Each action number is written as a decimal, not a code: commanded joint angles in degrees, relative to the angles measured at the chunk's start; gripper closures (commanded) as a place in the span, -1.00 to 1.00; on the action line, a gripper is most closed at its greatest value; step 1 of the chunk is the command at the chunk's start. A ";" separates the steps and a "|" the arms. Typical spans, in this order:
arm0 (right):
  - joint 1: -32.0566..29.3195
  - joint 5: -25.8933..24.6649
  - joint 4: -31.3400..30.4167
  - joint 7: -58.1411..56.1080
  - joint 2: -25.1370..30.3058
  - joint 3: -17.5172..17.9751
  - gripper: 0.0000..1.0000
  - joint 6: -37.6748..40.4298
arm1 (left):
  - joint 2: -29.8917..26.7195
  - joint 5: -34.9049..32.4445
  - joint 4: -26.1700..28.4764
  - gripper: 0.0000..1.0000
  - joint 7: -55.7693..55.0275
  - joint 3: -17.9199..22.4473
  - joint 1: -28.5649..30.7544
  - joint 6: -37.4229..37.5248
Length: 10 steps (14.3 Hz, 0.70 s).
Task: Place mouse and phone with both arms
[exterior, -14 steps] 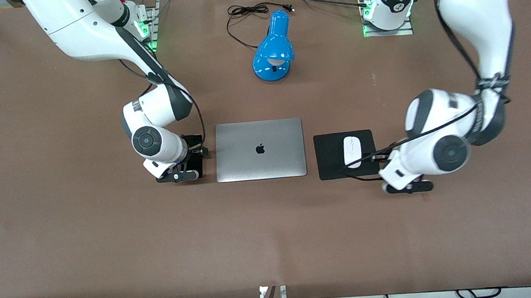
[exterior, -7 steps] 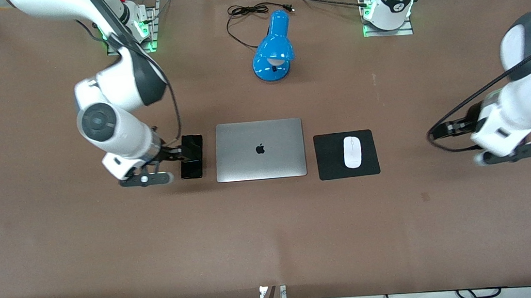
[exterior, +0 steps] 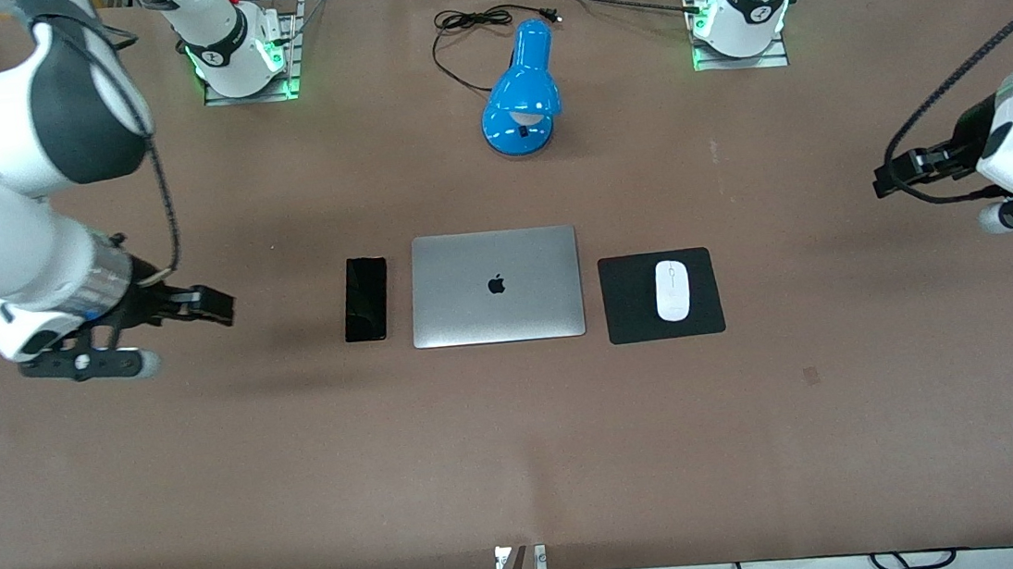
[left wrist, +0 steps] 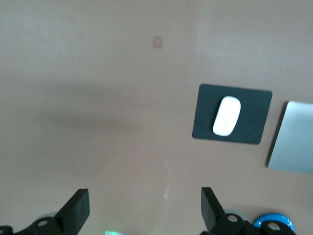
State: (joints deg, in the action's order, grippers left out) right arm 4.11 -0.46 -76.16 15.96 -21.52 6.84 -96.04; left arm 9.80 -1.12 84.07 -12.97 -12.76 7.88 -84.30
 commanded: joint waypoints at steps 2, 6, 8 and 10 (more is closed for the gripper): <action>-4.19 0.28 4.09 -5.23 1.73 -1.38 -1.00 2.87 | -8.38 0.42 11.96 -1.00 0.66 -0.42 0.64 -2.78; -5.25 0.37 3.65 -15.85 4.11 -6.56 -1.00 2.87 | -8.75 0.51 12.17 -1.00 -0.29 7.38 -7.86 -3.06; -6.74 0.55 3.30 -17.10 4.73 -6.66 -1.00 2.96 | -8.40 0.68 11.81 -1.00 -4.94 7.58 -7.71 -3.33; -7.19 0.46 1.73 -17.46 5.87 -6.66 -1.00 2.96 | -8.40 0.59 11.47 -1.00 -6.72 7.40 -7.71 -3.06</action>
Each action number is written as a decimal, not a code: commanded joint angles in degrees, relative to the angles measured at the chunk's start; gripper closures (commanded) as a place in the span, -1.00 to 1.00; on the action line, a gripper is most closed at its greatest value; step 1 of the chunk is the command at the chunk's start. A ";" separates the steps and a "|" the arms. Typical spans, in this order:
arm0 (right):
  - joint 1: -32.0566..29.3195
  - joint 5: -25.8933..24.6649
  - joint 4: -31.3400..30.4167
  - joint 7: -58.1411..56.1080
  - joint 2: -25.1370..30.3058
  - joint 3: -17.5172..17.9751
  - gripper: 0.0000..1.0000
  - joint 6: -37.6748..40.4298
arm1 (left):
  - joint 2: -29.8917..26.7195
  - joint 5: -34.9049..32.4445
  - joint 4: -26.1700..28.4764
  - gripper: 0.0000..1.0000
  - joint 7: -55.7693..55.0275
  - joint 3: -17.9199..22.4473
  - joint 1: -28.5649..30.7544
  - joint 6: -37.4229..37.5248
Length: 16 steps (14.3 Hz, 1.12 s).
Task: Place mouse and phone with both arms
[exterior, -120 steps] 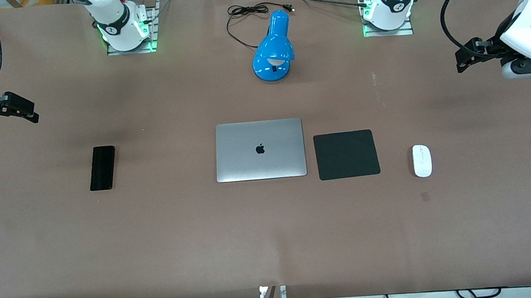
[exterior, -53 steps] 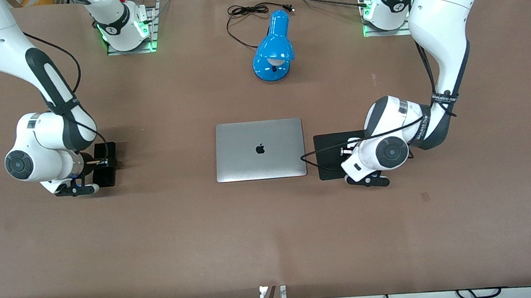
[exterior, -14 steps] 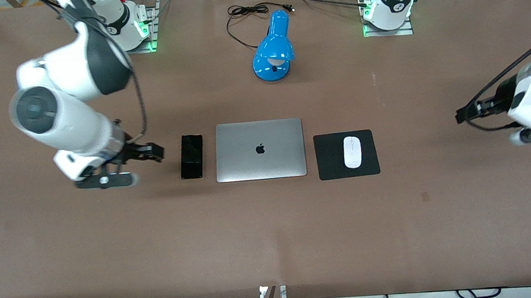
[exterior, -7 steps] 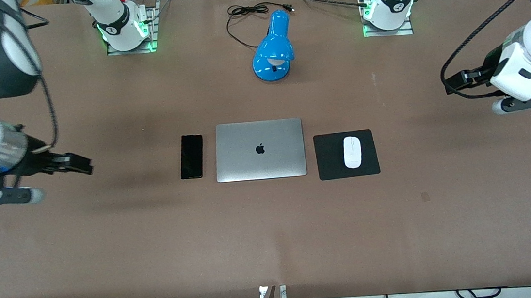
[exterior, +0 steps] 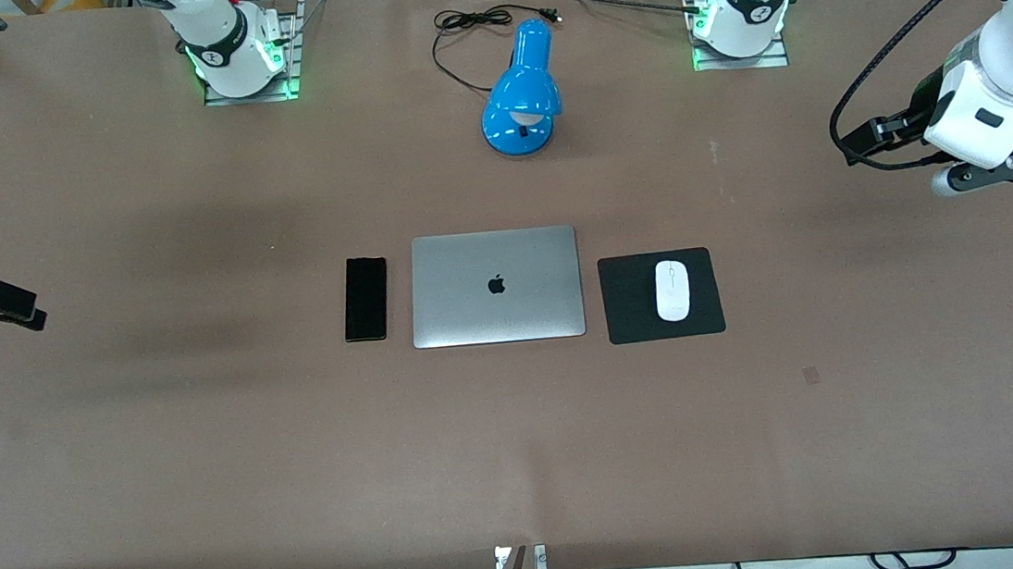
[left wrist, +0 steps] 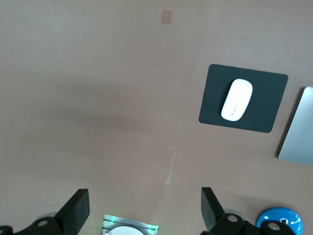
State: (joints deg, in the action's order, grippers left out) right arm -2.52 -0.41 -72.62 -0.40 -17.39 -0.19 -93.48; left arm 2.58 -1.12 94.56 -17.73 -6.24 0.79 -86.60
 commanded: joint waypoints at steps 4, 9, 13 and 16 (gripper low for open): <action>-0.65 -0.38 -12.78 -1.62 9.02 0.28 -1.00 -4.15 | -0.30 -0.29 -1.49 -1.00 -1.25 0.70 -0.71 -1.29; -0.65 -0.30 -23.26 -3.29 15.89 0.28 -1.00 -6.19 | -1.09 0.33 -1.49 -1.00 13.96 1.32 -0.09 -2.35; -0.56 -0.30 -24.15 -3.38 16.68 0.36 -1.00 -6.19 | -1.09 -0.02 -1.58 -1.00 7.72 0.70 -0.09 -2.61; -0.47 -0.30 -24.06 -2.60 16.60 0.36 -1.00 -6.19 | -1.09 -0.20 -1.58 -1.00 8.06 0.88 -0.09 -2.61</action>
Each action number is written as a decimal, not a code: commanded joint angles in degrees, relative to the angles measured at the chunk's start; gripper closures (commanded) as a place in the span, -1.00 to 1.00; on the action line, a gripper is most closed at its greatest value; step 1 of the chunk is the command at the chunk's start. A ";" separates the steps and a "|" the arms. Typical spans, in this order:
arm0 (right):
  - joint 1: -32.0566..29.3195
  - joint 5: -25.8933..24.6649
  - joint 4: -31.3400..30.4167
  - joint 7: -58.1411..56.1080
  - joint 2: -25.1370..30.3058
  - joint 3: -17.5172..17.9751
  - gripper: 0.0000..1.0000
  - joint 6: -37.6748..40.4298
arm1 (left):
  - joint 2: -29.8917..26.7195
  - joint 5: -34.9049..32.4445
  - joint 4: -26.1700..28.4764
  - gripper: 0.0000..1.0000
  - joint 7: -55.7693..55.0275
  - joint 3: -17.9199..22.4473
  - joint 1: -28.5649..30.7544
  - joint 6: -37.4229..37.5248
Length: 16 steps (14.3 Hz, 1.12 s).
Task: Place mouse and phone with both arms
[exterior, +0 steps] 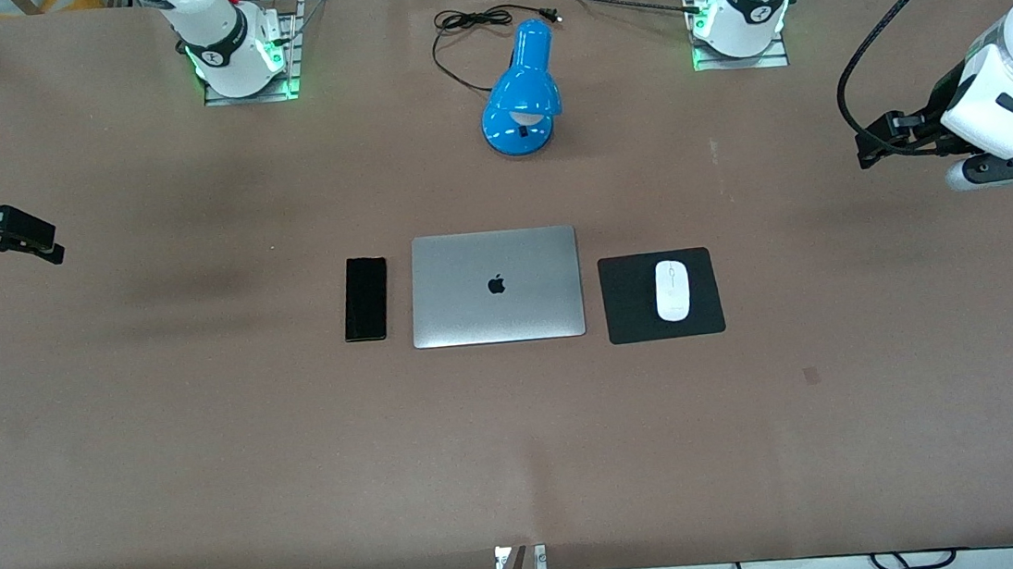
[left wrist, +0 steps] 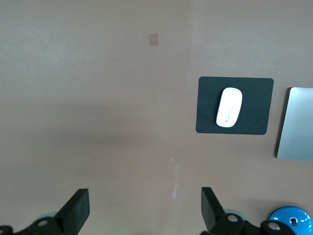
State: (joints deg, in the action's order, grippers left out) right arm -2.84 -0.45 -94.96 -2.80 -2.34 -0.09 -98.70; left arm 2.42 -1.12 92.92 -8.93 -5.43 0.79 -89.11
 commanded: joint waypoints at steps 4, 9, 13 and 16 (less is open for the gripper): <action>-0.32 0.01 -1.63 -0.10 1.63 0.27 -1.00 0.00 | -0.93 -0.20 0.07 -1.00 -0.57 0.25 -0.09 -0.01; -0.06 -0.08 -1.55 -0.10 1.81 0.35 -1.00 0.00 | -0.84 -0.29 -0.36 -1.00 -0.57 0.25 -0.09 0.07; -0.06 -0.08 -1.55 -0.10 2.07 0.35 -1.00 0.08 | -0.67 -0.29 -0.45 -1.00 -0.57 0.25 -0.09 0.08; -0.15 0.01 -1.55 -0.10 2.16 0.27 -1.00 0.43 | -0.67 -0.29 -0.45 -1.00 -0.57 0.42 -0.09 0.16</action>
